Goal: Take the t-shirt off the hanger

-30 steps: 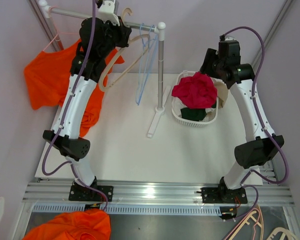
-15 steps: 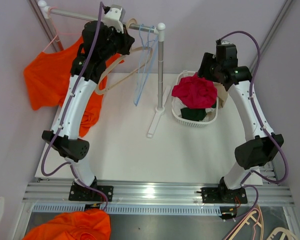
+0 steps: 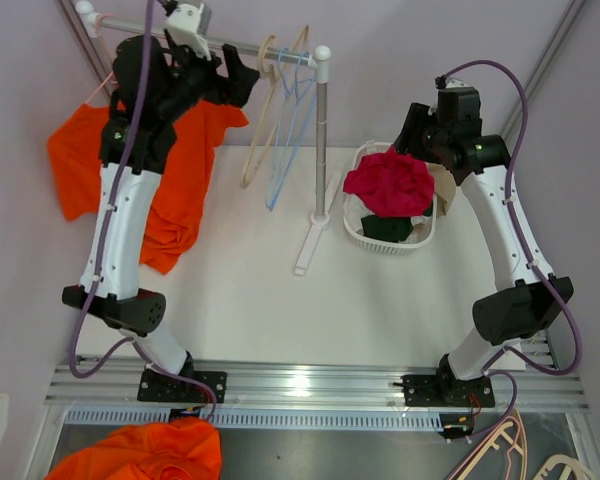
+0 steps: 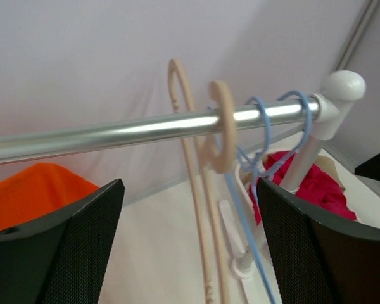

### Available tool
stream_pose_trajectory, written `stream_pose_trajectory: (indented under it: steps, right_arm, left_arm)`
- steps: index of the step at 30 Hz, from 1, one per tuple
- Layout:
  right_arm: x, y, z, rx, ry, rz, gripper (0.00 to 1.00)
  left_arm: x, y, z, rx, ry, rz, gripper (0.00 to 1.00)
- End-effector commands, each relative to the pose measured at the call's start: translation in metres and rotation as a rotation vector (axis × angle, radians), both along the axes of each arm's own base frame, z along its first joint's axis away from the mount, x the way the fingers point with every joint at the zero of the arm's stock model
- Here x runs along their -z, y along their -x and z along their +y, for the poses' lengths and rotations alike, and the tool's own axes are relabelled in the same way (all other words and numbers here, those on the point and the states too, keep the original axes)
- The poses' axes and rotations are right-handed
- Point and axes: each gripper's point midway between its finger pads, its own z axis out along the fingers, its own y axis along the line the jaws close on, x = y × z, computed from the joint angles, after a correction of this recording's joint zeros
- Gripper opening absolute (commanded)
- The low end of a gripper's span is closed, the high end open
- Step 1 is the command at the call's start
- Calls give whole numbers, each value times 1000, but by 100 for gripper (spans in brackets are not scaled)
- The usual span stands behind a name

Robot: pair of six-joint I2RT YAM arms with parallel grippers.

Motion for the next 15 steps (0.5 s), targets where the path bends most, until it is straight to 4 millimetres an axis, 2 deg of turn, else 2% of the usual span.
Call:
stream_pose_trajectory:
  steps: [1,4,5,6,7,8,9,10,12,13,15]
  right_arm:
    - [-25,8,9,-48,-31,-67,59]
    - [-30,8,11,-61,-36,-82,61]
    - [-31,8,11,-66,-38,-85,61]
    - [-30,7,12,-70,-41,-86,61]
    - [-32,7,14,-81,-46,-91,61]
    - [-33,7,16,-87,-52,-94,61]
    - [-34,5,17,-94,-57,-103,62]
    - [-35,5,20,-108,-64,-103,61]
    - [-43,5,22,-118,-70,-117,61]
    - [-43,4,24,-126,-75,-113,61]
    - [-53,5,26,-136,-87,-133,61]
  left_arm:
    - [-46,28,33,15,32,-97,90]
    - [-52,20,78,-73,43,-122,100]
    - [-46,16,85,-77,35,-111,99]
    - [-47,12,94,-99,24,-132,100]
    - [-48,7,118,-164,24,-140,99]
    - [-32,-2,135,-229,25,-111,99]
    - [-31,-6,147,-270,44,-111,100]
    - [-37,-9,168,-322,53,-146,100]
    - [-18,-20,181,-312,75,-109,99]
    - [-16,-24,194,-322,76,-118,100]
    - [-8,-34,200,-306,80,-94,100]
